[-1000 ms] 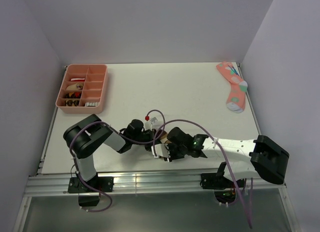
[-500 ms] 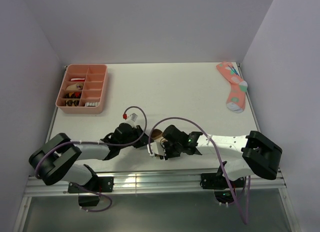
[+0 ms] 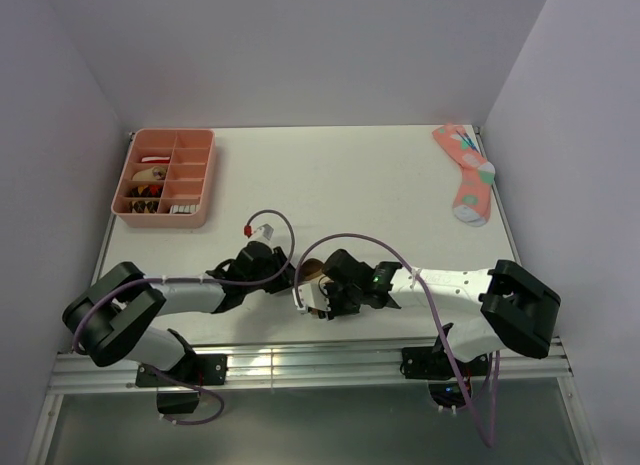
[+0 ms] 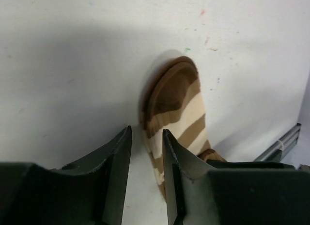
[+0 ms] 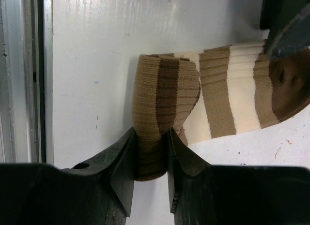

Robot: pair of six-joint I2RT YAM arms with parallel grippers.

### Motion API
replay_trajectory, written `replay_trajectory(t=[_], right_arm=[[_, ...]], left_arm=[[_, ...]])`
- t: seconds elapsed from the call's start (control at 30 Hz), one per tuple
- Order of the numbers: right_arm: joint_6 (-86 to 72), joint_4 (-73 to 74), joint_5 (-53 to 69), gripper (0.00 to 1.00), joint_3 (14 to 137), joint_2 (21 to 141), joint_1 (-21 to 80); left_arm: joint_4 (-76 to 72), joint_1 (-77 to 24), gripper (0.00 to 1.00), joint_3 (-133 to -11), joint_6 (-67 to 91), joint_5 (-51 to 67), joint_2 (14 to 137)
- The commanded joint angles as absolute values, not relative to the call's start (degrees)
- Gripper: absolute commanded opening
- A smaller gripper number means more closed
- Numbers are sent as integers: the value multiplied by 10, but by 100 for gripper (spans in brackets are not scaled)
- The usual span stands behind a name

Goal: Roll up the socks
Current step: Roll the sock at the center of the board.

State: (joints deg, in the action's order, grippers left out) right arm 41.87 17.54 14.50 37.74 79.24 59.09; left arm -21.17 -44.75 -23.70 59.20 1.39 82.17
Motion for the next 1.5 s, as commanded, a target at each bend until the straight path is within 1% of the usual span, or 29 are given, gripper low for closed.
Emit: replay_trajectory(t=[0.0,0.1,0.2,0.33,0.47,0.5,0.53,0.57,0.6,0.67,0.77,0.9,1.03,1.07,1.13,1.17,1.23,1.33,1.37,1.47], right_arm=[[406,239,161,18,367,816,593],[405,243,160,19,369,817,593],[405,244,161,19,370,816,594],[405,244,161,19,375,818,593],[406,250,167,18,383,820,593],[407,252,169,18,384,817,593],[410,255,171,18,384,817,593],[413,258,182,18,387,816,593],[417,272,192,18,389,816,592],[424,293,223,18,409,822,591],[447,364,257,18,453,849,582],[477,475,338,17,512,895,571],[498,518,384,17,554,938,535],[503,531,393,17,561,953,514],[513,547,410,17,583,968,492],[514,561,414,17,591,989,476],[526,576,431,17,614,1011,463],[539,606,448,17,641,1048,442],[539,609,448,17,644,1056,439],[540,616,452,17,657,1085,432]], left_arm=[[-174,-446,38,-257,569,-18,803],[-162,-446,38,-267,556,-19,808],[-187,-446,40,-272,544,-5,827],[-229,-446,38,-292,530,50,881],[-250,-442,29,-315,529,83,949],[-249,-441,22,-323,529,83,957],[-248,-440,18,-327,529,84,962],[-248,-437,11,-330,528,87,972],[-247,-435,8,-333,526,87,974],[-239,-428,3,-337,525,86,980],[-221,-420,1,-345,518,79,979],[-229,-406,0,-342,516,83,979],[-264,-400,2,-333,528,97,991],[-275,-400,6,-324,533,100,993],[-316,-400,8,-314,547,115,997],[-329,-400,11,-303,551,121,1003],[-367,-400,16,-294,560,129,1005],[-406,-400,20,-274,569,127,1003],[-416,-400,26,-261,570,126,995],[-435,-400,31,-244,568,119,973]])
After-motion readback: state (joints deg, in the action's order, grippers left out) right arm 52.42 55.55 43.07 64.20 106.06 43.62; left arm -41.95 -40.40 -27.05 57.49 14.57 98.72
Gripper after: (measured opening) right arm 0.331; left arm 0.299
